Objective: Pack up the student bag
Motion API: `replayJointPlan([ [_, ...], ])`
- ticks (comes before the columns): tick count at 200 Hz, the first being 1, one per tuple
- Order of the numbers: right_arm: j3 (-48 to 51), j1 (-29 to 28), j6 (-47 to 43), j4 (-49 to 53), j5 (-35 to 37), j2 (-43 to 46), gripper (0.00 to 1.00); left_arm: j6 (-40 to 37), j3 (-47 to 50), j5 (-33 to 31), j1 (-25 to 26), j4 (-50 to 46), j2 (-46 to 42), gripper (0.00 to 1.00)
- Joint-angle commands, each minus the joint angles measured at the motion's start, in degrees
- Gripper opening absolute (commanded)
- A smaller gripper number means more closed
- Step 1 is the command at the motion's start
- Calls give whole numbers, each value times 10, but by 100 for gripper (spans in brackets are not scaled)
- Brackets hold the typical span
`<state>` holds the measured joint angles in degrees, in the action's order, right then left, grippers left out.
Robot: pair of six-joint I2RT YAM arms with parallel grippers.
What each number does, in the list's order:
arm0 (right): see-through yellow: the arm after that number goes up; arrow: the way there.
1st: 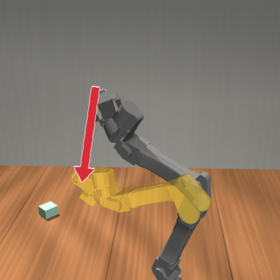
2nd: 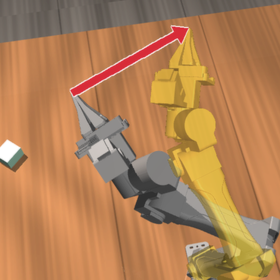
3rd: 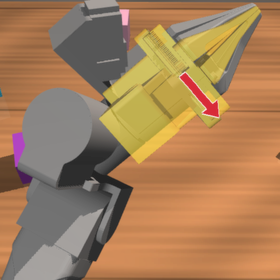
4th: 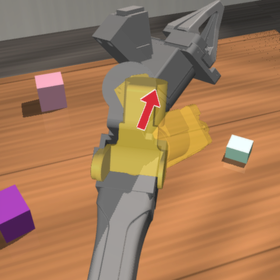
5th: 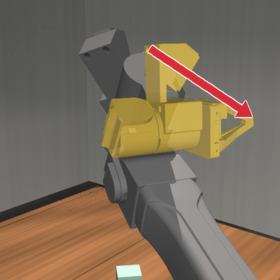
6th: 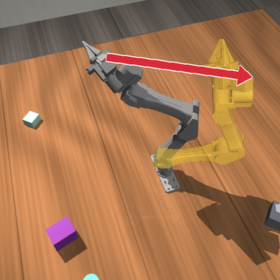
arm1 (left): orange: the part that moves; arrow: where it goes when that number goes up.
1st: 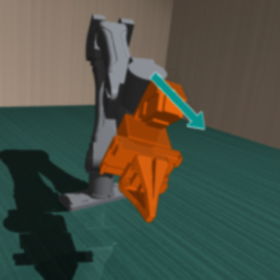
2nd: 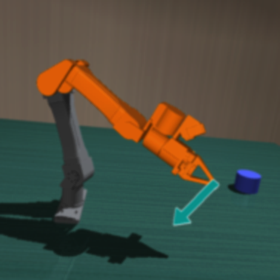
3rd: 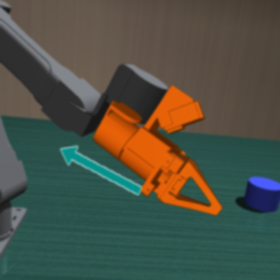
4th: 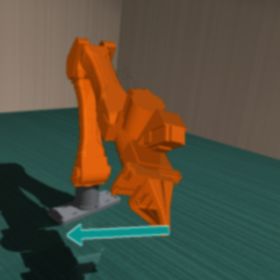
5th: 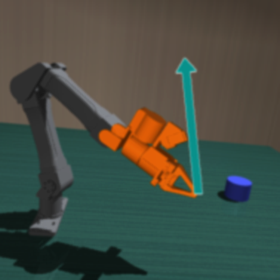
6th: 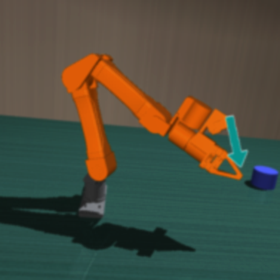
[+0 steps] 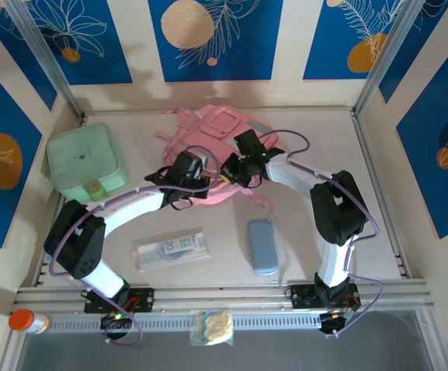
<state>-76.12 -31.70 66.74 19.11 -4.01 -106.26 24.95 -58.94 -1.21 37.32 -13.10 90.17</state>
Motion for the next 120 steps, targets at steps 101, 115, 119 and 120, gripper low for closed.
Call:
replayJointPlan([
  [101, -103, 176, -264, 91, -87, -5, 0, 65, 17, -12, 9, -107, -41, 0],
  [115, -130, 183, -269, 121, -92, -18, 0, 49, 32, -1, -30, -100, -38, 0],
  [119, -134, 185, -267, 126, -92, -20, 0, 44, 36, 1, -39, -98, -38, 0],
  [120, -135, 185, -266, 128, -92, -21, 0, 43, 36, 1, -43, -98, -37, 0],
])
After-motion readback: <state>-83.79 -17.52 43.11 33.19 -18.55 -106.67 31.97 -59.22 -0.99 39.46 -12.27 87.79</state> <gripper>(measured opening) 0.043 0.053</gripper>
